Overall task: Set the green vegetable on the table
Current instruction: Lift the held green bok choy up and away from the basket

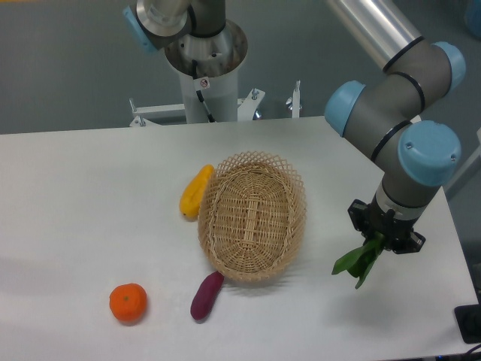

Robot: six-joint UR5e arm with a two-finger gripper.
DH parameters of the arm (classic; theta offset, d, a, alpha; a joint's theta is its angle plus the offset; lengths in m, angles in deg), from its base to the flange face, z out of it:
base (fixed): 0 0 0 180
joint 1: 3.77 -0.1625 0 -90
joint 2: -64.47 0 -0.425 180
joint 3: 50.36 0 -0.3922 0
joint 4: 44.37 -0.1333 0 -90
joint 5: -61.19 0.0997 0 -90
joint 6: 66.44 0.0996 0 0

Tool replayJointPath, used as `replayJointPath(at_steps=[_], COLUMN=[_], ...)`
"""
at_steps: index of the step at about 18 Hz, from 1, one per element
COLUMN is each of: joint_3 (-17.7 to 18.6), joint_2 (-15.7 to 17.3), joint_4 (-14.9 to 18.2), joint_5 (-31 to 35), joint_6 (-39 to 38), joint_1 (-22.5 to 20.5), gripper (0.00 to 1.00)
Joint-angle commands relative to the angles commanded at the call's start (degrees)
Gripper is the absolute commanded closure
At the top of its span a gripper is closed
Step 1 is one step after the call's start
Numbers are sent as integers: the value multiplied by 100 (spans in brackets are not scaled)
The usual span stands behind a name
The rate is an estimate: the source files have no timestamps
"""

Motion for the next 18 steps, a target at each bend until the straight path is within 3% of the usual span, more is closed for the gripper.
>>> replayJointPath(at_steps=[8, 12, 18], joint_3=[114, 684, 1651], joint_2=[114, 482, 878], joint_4=[70, -18, -166], joint_5=[-18, -61, -44], joint_6=[26, 166, 1052], joint_1=[-87, -281, -711], gripper=[93, 93, 93])
